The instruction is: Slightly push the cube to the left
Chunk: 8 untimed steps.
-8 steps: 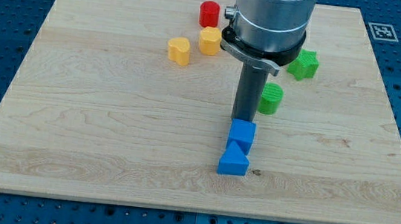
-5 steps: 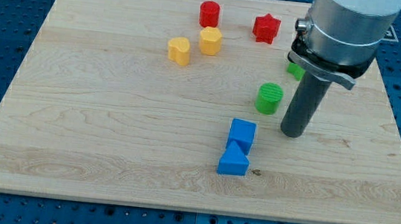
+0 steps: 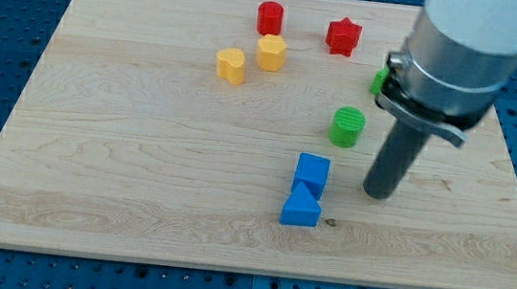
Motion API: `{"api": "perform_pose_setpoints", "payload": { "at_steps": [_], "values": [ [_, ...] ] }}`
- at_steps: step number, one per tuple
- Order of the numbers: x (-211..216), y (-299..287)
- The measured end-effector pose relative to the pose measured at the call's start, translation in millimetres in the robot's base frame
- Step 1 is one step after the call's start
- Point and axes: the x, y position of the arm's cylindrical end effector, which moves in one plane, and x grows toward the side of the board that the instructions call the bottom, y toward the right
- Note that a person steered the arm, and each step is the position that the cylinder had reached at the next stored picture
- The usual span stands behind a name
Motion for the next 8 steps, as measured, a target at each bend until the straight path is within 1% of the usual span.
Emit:
{"api": "perform_pose_setpoints", "payload": {
  "at_steps": [1, 2, 3, 4, 5, 6, 7, 8],
  "values": [
    [-2, -18],
    [-2, -54],
    [-2, -65],
    [-2, -23],
    [-24, -42],
    [-79, -124],
    [-88, -163],
    [-82, -190]
  ]
}}
